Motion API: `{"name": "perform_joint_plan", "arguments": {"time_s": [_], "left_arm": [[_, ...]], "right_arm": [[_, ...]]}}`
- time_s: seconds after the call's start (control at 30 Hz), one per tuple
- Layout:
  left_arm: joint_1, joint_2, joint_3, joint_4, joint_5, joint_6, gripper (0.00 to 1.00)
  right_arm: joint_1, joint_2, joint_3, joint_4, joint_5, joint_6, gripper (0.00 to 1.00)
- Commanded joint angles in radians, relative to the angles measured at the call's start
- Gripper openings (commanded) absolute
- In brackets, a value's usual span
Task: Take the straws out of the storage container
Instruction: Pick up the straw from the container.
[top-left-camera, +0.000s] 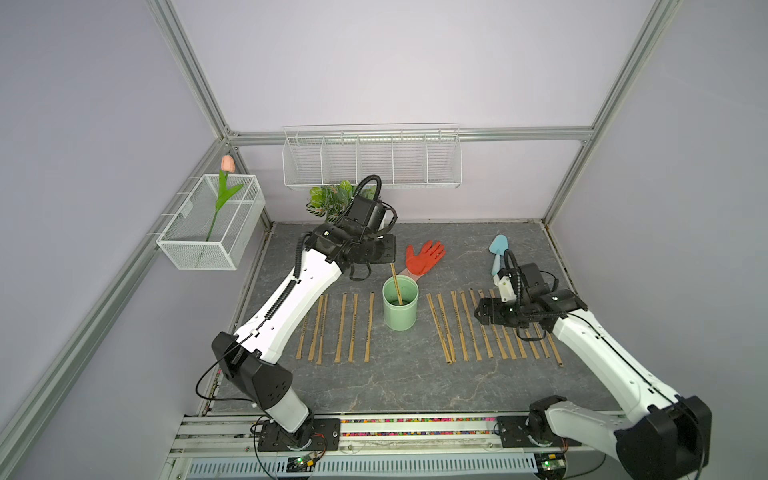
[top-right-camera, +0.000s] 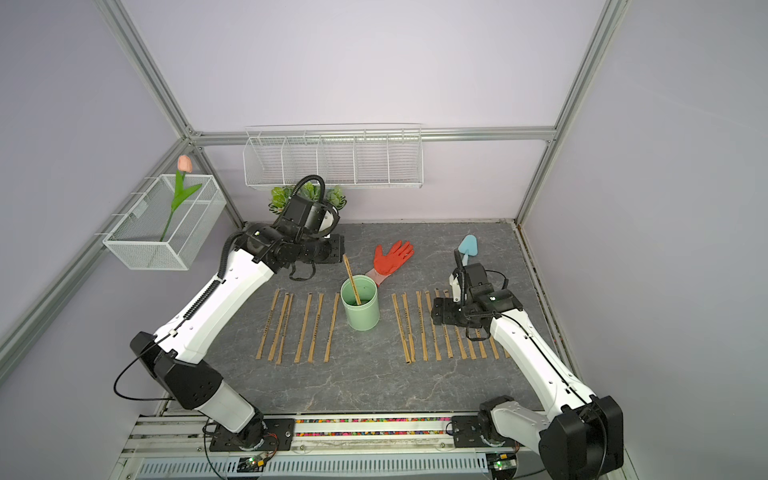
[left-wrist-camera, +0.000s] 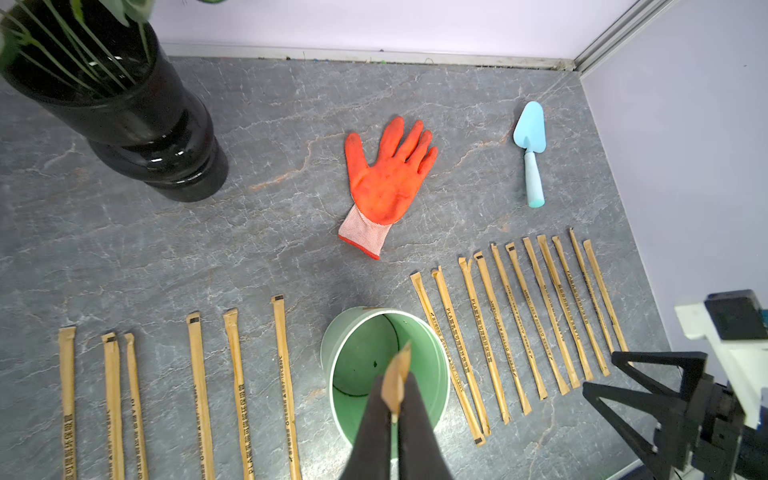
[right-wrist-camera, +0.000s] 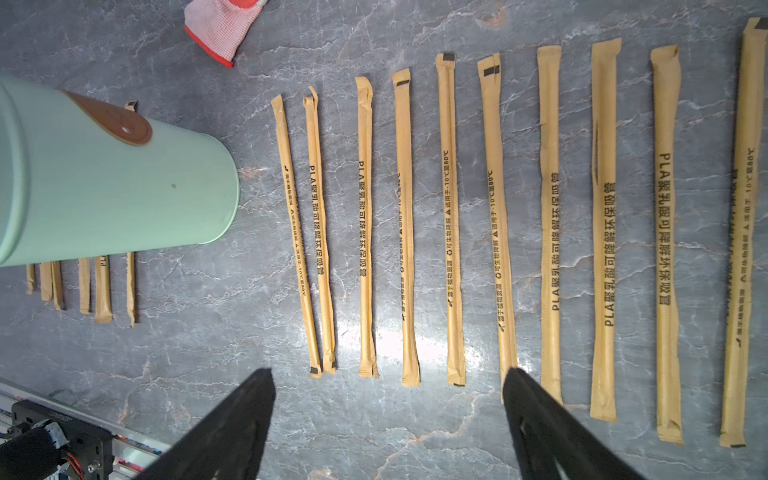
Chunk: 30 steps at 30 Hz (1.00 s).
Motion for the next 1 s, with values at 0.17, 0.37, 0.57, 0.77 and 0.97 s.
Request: {"name": "perform_joint_plan", "arguments": {"time_s": [0.17,0.37,0.57,0.77,0.97], "left_arm": [[0.002,-0.091,0.113,-0.113,-0.103,0.059,0.06],[0.06,-0.11,0.189,-0.207,-0.145,0.093,0.06],[0.186,-0.065,0.266,-0.36,-0.206,0.131,0.06],[0.276,0.068,0.284,-0.495,-0.332,0.142,0.06],[0.356,0.232,0.267,-0.563,-0.392,0.131,0.06]], "right_arm": [[-0.007,-0.022,0.045,-0.038,-0.014,-0.001,0.89],[-0.006,-0.018,0.05,-0.038,-0.016,-0.004,0.89],[-0.006,0.001,0.046,-0.028,-0.022,-0.013,0.89],[-0.007,0.022,0.042,-0.014,-0.032,-0.017,0.89],[-0.006,0.03,0.036,-0.005,-0.037,-0.024,0.89]]}}
